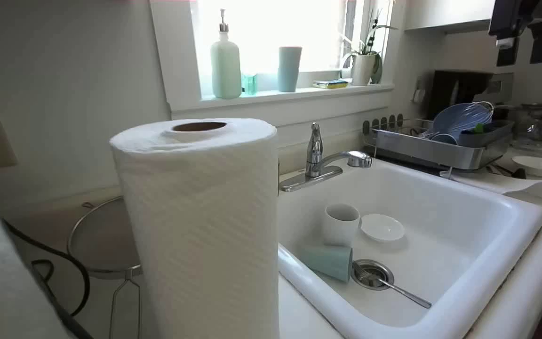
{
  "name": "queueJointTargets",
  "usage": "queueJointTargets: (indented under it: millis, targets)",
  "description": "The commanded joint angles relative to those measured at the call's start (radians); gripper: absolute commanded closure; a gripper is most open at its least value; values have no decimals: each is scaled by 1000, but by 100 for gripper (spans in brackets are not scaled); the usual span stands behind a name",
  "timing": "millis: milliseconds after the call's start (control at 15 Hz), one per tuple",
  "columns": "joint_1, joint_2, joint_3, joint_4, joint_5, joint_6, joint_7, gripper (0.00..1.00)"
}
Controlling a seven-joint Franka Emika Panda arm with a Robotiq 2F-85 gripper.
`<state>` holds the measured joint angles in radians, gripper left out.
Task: Pick up the silver spoon from the dish rack and put it in the white mug in the sink
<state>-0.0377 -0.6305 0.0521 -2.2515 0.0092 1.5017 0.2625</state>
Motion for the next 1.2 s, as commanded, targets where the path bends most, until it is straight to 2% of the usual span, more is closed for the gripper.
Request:
queueJointTargets:
  millis: [0, 467, 533, 667, 1133]
  targets:
    - [-5, 1, 4, 2, 2, -1, -3, 0]
    - [-5, 1, 4, 2, 2, -1, -3, 0]
    - [-13, -1, 21, -18, -69, 59, -17, 0]
    - [-24, 14, 36, -39, -183, 102, -20, 0]
    - [-47, 48, 13, -182, -581, 291, -46, 0]
